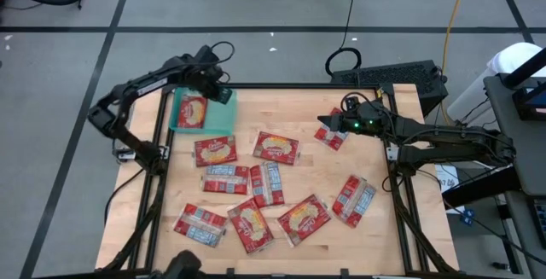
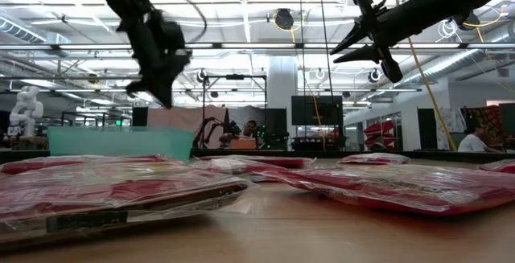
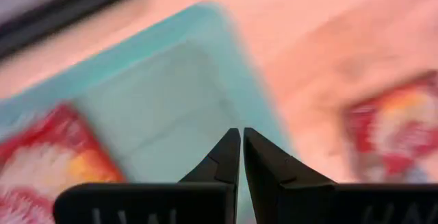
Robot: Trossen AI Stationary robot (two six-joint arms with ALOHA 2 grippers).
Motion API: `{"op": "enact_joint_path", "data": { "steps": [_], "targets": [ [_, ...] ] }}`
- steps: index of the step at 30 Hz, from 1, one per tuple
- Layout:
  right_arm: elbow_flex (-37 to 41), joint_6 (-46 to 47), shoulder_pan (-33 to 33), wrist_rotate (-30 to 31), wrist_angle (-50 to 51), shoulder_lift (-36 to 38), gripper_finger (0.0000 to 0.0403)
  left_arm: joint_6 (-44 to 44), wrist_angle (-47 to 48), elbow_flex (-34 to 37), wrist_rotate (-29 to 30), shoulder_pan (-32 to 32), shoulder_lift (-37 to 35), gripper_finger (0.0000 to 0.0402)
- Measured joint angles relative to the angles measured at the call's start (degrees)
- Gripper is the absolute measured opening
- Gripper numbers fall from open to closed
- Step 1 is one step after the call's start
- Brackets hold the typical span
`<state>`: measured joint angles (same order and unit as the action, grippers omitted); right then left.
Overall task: Sort popcorn bags into baskets
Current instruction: Put the red popcorn bag into the blue bin
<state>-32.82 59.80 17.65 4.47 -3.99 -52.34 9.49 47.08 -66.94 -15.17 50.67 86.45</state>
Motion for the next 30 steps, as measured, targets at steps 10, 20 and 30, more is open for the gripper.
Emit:
{"op": "enact_joint_path", "data": {
  "steps": [10,20,30],
  "targets": [
    [-2.2,4.4,-1.6,-0.1,0.5,-1.1,0.0066,-0.2,1.1,0.0,-6.3,-10.8,-7.2,0.0024],
    [-22.1,3.7,-5.7,-5.7,22.3,-16.3,0.0066,6.7,3.6,0.0,-6.6,-25.4,-7.4,0.0024],
    [-43.8,-17.1,-0.6,-22.6,37.3,-36.2,0.0066,17.2,2.1,0.0,6.9,-34.1,-7.0,0.0024]
  ]
}}
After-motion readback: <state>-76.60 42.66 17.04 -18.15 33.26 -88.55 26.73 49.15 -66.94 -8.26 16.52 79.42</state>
